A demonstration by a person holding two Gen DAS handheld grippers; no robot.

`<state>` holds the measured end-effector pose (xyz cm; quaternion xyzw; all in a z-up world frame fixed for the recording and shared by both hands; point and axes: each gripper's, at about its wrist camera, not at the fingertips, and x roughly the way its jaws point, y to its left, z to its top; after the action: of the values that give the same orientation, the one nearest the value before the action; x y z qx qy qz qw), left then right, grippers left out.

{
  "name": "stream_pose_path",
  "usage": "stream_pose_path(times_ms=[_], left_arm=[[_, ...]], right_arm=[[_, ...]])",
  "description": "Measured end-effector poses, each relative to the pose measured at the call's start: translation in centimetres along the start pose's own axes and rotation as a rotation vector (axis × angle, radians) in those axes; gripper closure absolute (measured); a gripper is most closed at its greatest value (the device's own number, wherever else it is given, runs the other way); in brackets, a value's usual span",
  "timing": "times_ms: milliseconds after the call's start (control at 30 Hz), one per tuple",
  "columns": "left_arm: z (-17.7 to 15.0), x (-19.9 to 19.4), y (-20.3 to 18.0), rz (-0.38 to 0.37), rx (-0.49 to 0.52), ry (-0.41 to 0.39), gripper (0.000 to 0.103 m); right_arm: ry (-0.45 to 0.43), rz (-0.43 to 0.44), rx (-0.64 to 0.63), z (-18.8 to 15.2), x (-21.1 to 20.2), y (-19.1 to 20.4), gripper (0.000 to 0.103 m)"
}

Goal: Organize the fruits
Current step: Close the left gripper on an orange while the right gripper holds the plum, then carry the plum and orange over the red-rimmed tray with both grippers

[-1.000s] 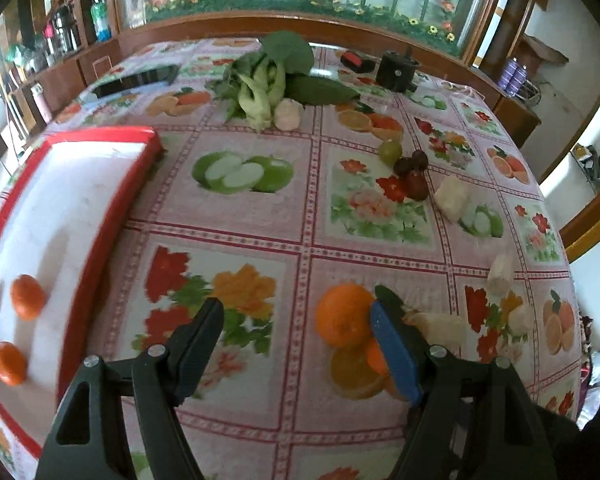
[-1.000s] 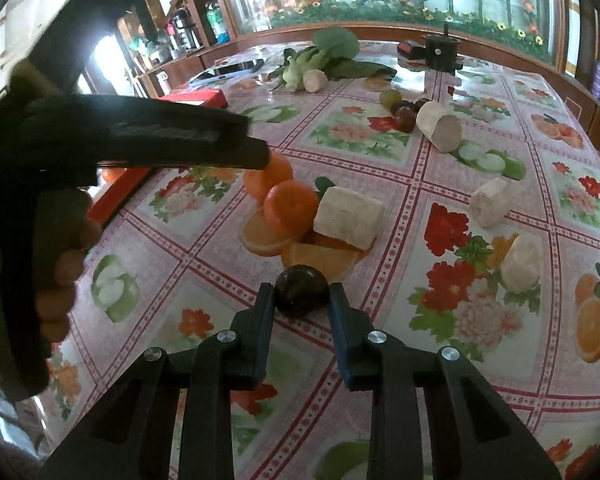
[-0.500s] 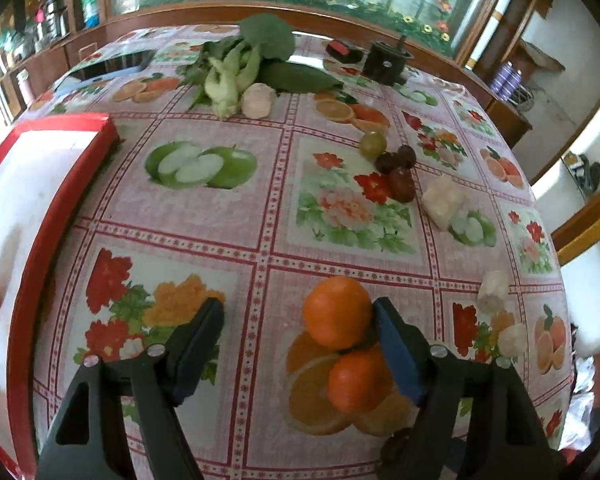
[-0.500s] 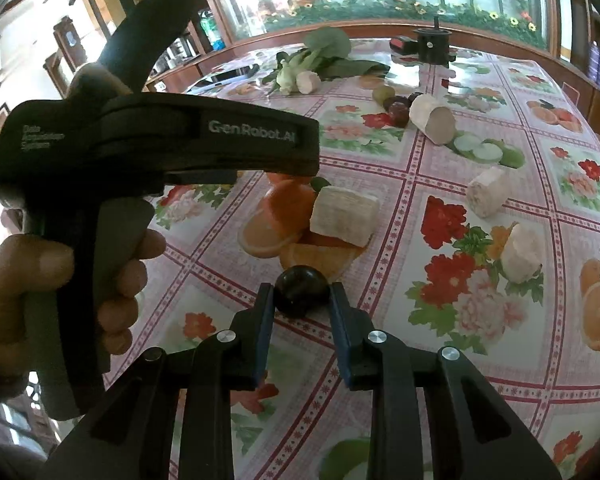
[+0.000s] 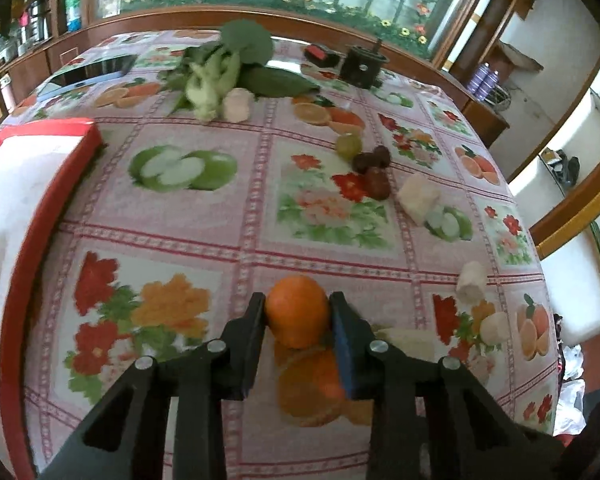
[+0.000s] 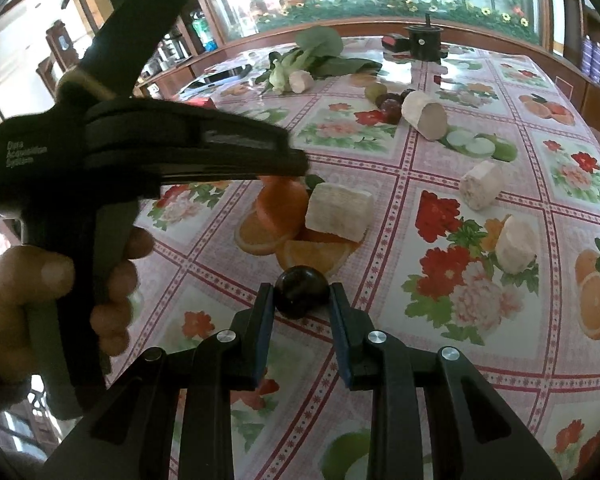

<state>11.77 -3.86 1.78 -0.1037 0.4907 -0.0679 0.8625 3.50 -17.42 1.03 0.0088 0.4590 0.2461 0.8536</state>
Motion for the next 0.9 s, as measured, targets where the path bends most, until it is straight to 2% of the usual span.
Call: stream_pose_path(times_ms=[367, 600, 900], left_arm=[[-2.9, -3.0, 3.9, 0.087, 0.008, -0.023, 0.068], [-4.8, -4.6, 5.2, 0.074, 0.013, -0.023, 0.068], [-5.9, -6.2, 6.6, 0.065, 0.030, -0.016, 0.068]], right_arm=[[0.004, -0.048, 0.011, -0.7, -1.1, 0.7, 0.076], [0.010, -0.071, 0.006, -1.1, -1.5, 1.8, 0.076], [0.030, -0.061, 0.008, -1.0, -0.4, 4.2, 0.075]])
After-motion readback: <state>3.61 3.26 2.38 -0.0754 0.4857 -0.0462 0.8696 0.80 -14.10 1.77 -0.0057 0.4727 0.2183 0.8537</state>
